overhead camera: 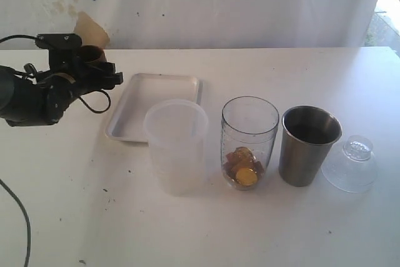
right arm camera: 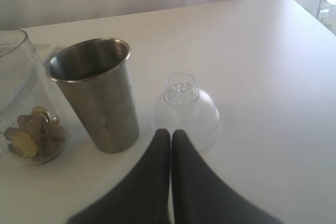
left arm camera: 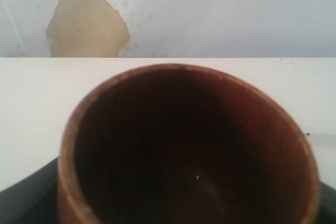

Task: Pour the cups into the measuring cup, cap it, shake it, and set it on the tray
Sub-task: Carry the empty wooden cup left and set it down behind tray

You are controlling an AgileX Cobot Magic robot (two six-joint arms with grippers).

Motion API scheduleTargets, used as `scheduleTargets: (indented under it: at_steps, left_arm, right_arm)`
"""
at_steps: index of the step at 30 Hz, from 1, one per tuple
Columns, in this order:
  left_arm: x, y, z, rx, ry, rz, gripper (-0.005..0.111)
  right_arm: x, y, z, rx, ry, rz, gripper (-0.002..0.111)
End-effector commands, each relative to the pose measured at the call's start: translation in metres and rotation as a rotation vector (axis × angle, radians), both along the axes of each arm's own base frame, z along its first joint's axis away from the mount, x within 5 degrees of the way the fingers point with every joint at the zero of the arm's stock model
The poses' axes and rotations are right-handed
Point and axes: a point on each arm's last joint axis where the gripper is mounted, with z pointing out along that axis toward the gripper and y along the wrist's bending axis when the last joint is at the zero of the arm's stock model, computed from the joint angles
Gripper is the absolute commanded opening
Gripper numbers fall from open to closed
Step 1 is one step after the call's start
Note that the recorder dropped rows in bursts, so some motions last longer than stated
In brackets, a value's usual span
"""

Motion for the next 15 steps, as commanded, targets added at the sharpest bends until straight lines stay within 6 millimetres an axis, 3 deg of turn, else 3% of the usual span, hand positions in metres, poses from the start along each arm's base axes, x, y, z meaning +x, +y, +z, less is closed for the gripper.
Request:
scheduleTargets:
  at_steps: [1,11,15]
  left_arm:
    - [0.002,0.000,-0.004,-0.009,-0.054,0.003,0.000]
    - [0.001,0.001,-0.037,0.006,0.015,0.005,0.000]
    - [0.001,0.001,-0.037,0.005,0.008,0.008,0.000]
  right_arm:
    - [0.000,0.000,-0.001,-0.005,-0.007,0.001,0.000]
    - [0.000,0.000,-0.001,-0.007,-0.007,0.001,0.000]
    - [0.000,0.000,-0.001,-0.007,-0.007,0.001,0.000]
